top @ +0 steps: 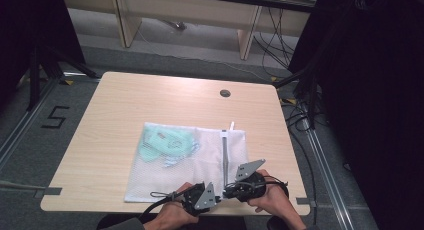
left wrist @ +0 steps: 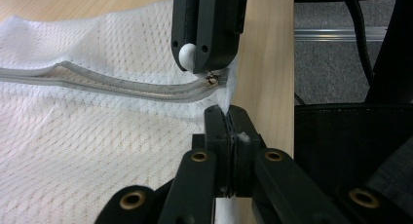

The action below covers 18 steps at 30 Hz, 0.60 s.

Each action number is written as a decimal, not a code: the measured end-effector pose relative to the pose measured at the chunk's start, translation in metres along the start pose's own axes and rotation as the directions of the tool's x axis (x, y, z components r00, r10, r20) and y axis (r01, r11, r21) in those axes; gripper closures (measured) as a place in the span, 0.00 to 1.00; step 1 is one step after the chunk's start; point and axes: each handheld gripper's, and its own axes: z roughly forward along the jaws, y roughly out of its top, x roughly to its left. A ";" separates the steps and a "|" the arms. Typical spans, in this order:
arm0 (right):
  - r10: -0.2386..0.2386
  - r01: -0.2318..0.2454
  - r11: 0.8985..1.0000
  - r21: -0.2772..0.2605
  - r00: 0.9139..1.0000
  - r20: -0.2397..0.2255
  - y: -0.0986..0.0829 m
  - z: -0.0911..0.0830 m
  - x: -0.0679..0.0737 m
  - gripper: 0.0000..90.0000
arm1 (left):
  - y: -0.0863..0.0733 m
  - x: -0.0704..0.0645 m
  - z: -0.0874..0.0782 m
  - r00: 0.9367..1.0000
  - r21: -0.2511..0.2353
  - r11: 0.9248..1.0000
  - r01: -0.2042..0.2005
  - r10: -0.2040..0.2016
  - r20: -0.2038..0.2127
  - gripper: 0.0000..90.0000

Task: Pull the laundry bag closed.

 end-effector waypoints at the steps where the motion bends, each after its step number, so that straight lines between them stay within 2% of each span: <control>1: -0.001 0.001 1.000 0.002 1.000 -0.001 0.000 0.001 -0.001 0.96 | 0.000 0.000 0.000 1.000 -0.002 1.000 0.000 0.000 -0.003 0.99; 2: -0.007 0.007 1.000 0.001 1.000 0.009 -0.001 0.001 -0.001 0.96 | 0.000 0.000 0.000 1.000 0.004 1.000 -0.011 0.011 0.001 0.98; 4: -0.006 0.006 1.000 0.004 1.000 0.000 -0.001 0.003 -0.001 0.96 | 0.000 0.001 -0.001 1.000 0.026 0.999 -0.028 0.027 0.009 0.99; 5: -0.002 0.002 1.000 0.007 1.000 0.002 -0.001 0.003 -0.001 0.96 | -0.001 -0.001 0.000 1.000 0.007 1.000 0.008 -0.009 0.012 0.99; 6: 0.002 -0.002 1.000 0.014 1.000 0.002 -0.001 0.003 -0.002 0.96 | -0.001 0.000 0.001 0.999 0.005 1.000 0.025 -0.025 0.020 0.99; 7: 0.000 0.000 1.000 0.016 1.000 0.002 -0.001 0.003 -0.002 0.96 | -0.001 0.001 0.000 1.000 0.011 1.000 0.013 -0.013 0.011 0.99; 8: 0.013 -0.013 1.000 0.014 1.000 -0.003 -0.002 0.004 -0.002 0.96 | 0.000 0.000 0.001 1.000 0.004 1.000 0.022 -0.022 0.018 0.99; 12: 0.000 0.000 1.000 0.029 1.000 0.004 -0.004 0.003 -0.007 0.96 | 0.000 0.000 0.000 1.000 0.005 1.000 0.020 -0.020 0.020 0.99; 15: 0.013 -0.013 0.999 0.037 1.000 0.001 -0.004 0.004 -0.007 0.96 | 0.000 0.000 0.000 1.000 0.009 1.000 0.020 -0.021 0.018 0.99; 16: 0.013 -0.013 0.999 0.034 1.000 0.000 -0.004 0.005 -0.006 0.96 | 0.000 0.001 -0.001 1.000 0.024 1.000 0.005 -0.005 0.023 0.99; 17: -0.005 0.005 0.999 0.036 1.000 0.003 -0.003 0.006 -0.007 0.96 | 0.000 0.000 0.000 0.999 0.013 1.000 0.022 -0.022 0.025 0.99; 18: 0.010 -0.010 0.999 0.045 1.000 0.004 -0.004 0.005 -0.006 0.96 | 0.000 0.000 0.000 1.000 0.015 1.000 0.018 -0.018 0.026 0.99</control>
